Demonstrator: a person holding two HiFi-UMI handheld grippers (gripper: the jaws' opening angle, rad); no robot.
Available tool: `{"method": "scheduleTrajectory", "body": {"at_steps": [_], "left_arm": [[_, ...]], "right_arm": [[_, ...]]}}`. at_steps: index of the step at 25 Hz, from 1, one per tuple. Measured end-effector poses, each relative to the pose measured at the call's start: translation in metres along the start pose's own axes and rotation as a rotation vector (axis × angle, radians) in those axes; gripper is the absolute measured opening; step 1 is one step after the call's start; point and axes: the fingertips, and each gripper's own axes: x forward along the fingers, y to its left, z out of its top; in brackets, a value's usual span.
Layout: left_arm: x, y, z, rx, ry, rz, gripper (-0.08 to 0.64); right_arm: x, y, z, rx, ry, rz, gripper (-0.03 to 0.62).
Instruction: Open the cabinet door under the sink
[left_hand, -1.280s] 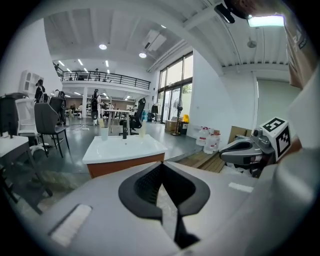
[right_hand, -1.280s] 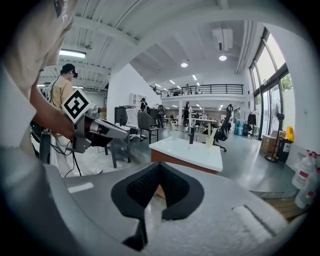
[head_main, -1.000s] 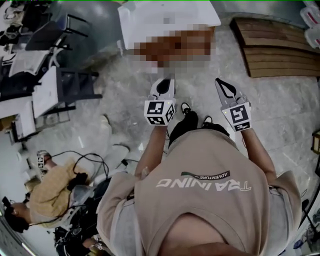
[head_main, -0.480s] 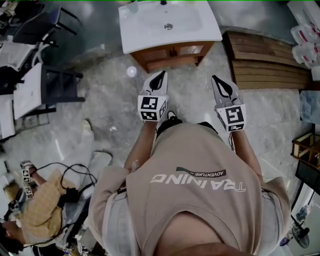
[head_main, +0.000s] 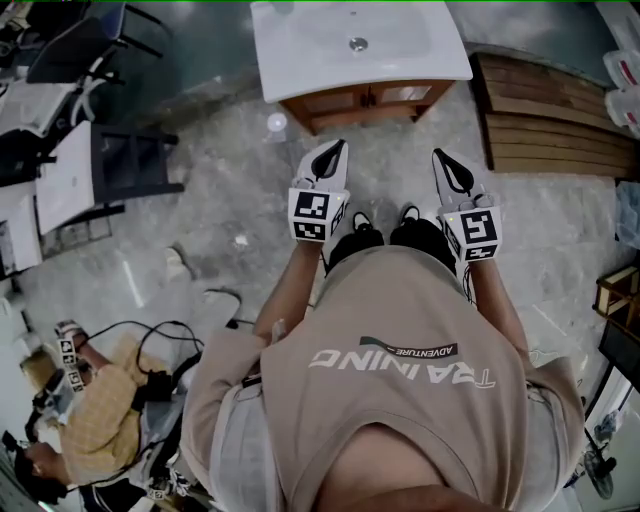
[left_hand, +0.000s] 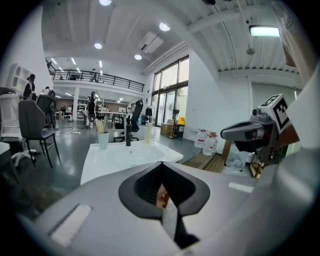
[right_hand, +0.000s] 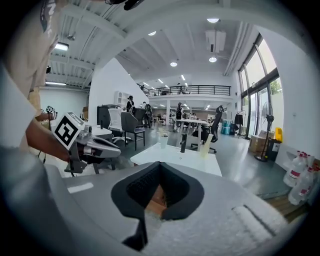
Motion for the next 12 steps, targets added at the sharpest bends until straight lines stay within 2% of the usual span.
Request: {"method": "scheduleTrajectory", "body": {"at_steps": [5,12], "left_arm": [[0.021,-0.008,0.003,0.014,0.039,-0.003,0.015],[0.055,-0.012,0.040,0.051,0.034,0.072,0.015]], "right_arm": [[0.014,-0.021,-0.001,0.021,0.001,0.026,0.002],[0.034,-0.070,-0.016,0.046,-0.006,0.108,0.002]]}}
